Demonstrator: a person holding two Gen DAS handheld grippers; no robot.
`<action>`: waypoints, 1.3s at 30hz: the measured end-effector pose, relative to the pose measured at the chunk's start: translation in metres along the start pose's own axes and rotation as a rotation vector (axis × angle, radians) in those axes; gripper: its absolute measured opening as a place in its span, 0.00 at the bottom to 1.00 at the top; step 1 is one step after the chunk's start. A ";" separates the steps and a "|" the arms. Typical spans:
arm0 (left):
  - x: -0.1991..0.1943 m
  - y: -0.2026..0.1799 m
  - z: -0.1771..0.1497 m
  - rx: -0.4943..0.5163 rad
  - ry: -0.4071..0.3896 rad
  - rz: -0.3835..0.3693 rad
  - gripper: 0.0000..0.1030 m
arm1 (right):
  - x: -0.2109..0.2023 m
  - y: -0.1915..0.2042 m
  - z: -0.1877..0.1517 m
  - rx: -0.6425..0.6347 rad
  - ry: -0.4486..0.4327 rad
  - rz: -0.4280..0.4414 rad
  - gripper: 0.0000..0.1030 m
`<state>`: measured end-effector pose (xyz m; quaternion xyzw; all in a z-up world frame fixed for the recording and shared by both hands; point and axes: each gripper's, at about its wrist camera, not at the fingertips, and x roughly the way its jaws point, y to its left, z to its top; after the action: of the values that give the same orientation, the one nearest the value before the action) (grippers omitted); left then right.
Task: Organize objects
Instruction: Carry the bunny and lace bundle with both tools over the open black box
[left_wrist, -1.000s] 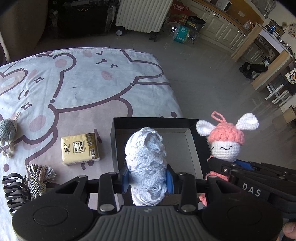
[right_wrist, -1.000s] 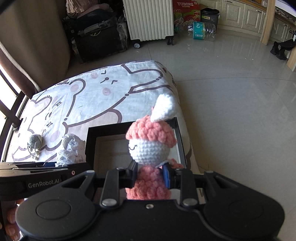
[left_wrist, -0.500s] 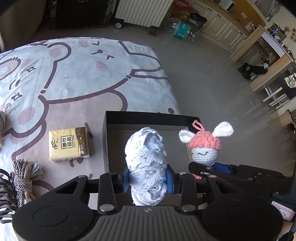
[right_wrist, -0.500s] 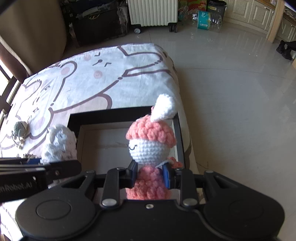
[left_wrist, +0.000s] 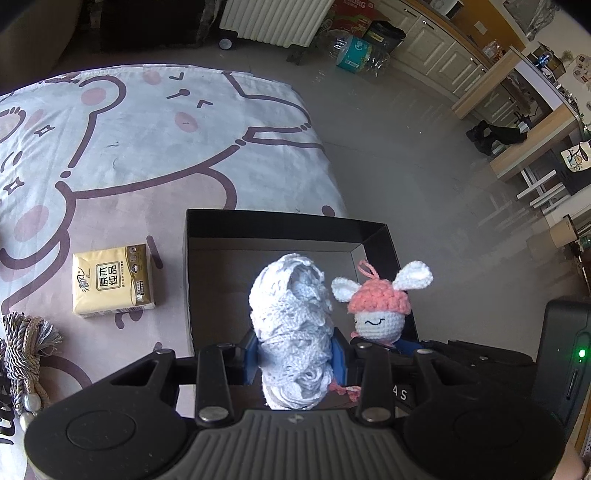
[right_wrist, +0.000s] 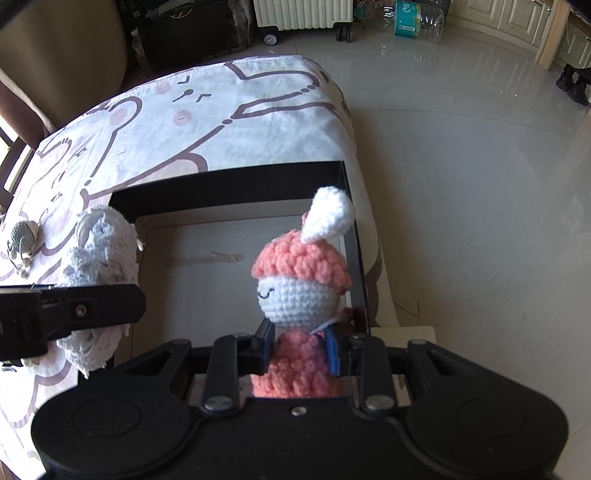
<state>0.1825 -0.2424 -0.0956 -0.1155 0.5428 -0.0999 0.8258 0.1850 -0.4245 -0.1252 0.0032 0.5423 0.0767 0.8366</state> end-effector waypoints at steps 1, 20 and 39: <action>0.001 0.000 -0.001 0.000 0.002 0.001 0.38 | 0.001 0.000 -0.001 -0.003 0.001 -0.001 0.29; 0.008 -0.006 -0.007 -0.003 0.009 -0.016 0.38 | -0.020 -0.008 -0.005 -0.008 -0.044 0.012 0.47; 0.013 -0.003 -0.009 -0.030 0.018 -0.039 0.38 | -0.007 0.011 -0.011 -0.187 -0.014 -0.083 0.21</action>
<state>0.1790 -0.2495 -0.1091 -0.1376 0.5492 -0.1091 0.8170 0.1705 -0.4157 -0.1223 -0.0967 0.5267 0.0924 0.8395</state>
